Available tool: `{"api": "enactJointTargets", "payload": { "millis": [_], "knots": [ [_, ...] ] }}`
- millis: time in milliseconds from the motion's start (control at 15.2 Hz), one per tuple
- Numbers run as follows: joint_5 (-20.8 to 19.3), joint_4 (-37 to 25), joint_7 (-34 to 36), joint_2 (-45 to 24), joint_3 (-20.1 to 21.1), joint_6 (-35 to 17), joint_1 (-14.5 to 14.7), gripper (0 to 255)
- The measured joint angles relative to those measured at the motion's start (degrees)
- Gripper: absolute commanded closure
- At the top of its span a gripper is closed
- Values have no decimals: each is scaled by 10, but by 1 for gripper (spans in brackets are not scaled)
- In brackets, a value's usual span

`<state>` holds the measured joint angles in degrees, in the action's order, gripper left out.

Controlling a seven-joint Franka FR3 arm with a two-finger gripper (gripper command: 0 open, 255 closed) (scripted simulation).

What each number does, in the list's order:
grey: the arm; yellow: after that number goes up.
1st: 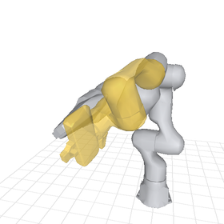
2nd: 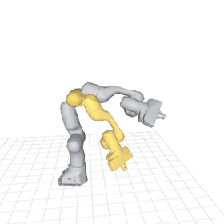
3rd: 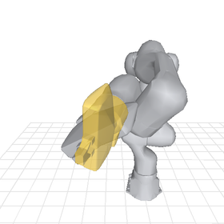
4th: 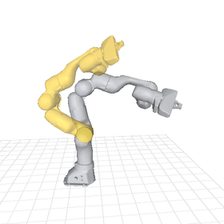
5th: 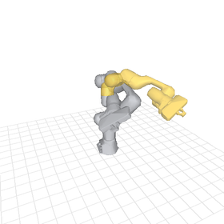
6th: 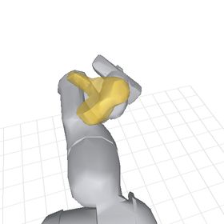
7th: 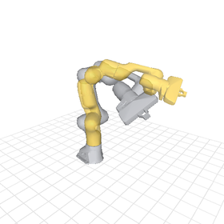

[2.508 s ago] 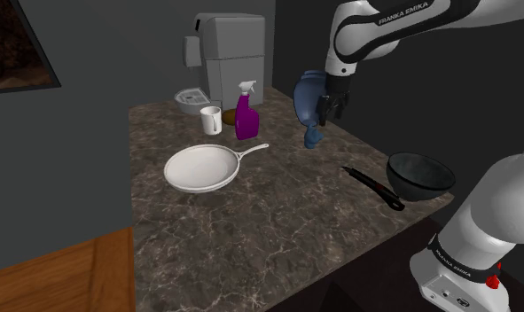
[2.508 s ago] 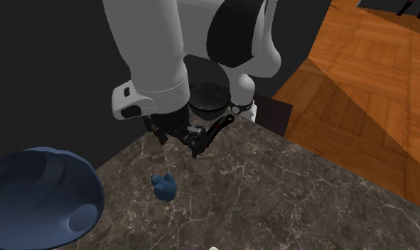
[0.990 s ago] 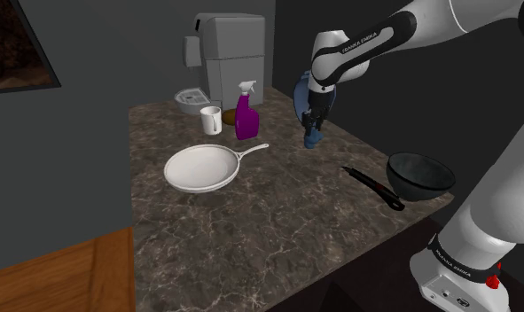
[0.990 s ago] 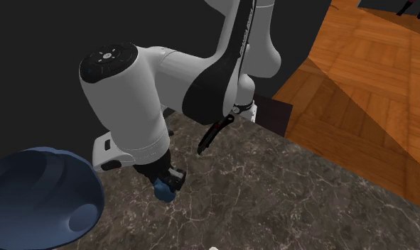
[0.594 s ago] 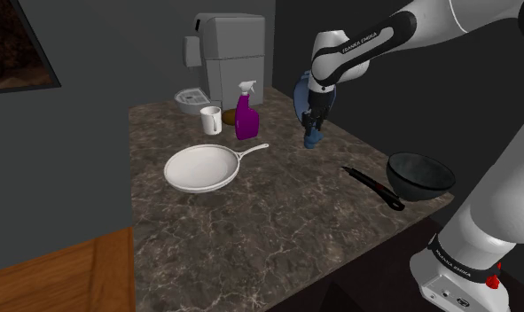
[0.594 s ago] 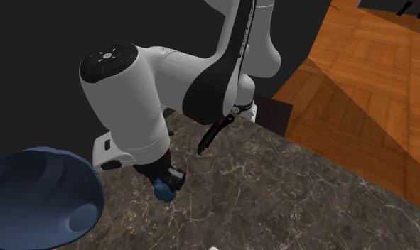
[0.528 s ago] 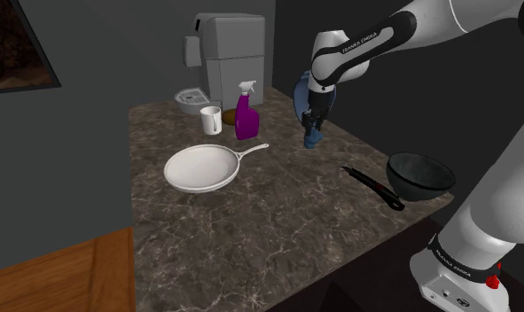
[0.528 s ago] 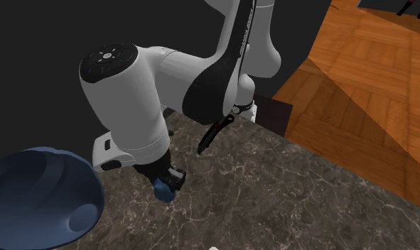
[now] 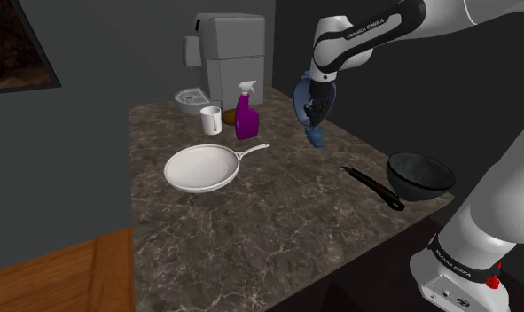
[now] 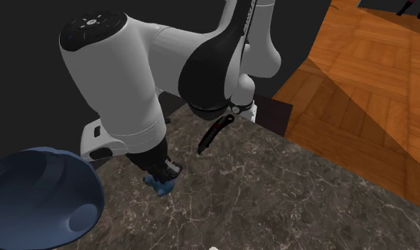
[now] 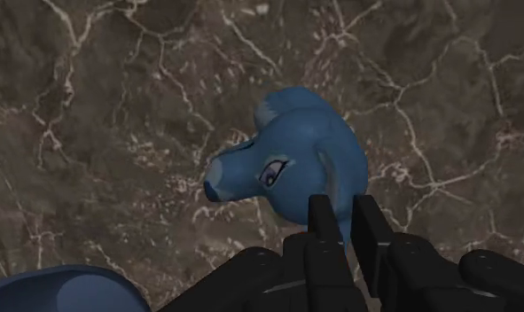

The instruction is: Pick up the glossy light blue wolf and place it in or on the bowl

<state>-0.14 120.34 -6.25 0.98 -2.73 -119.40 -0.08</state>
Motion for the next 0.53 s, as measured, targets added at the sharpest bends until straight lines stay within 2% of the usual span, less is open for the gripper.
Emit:
{"api": "enactJointTargets", "payload": {
  "millis": [198, 264, 396, 528],
  "knots": [
    [0, -15, 0, 9, 0, 24, 0, 255],
    [0, -15, 0, 9, 0, 24, 0, 0],
    [-3, -3, -10, 10, 0, 12, 0, 0],
    [-13, 37, -48, 18, -3, -27, -2, 0]
  ]
}}
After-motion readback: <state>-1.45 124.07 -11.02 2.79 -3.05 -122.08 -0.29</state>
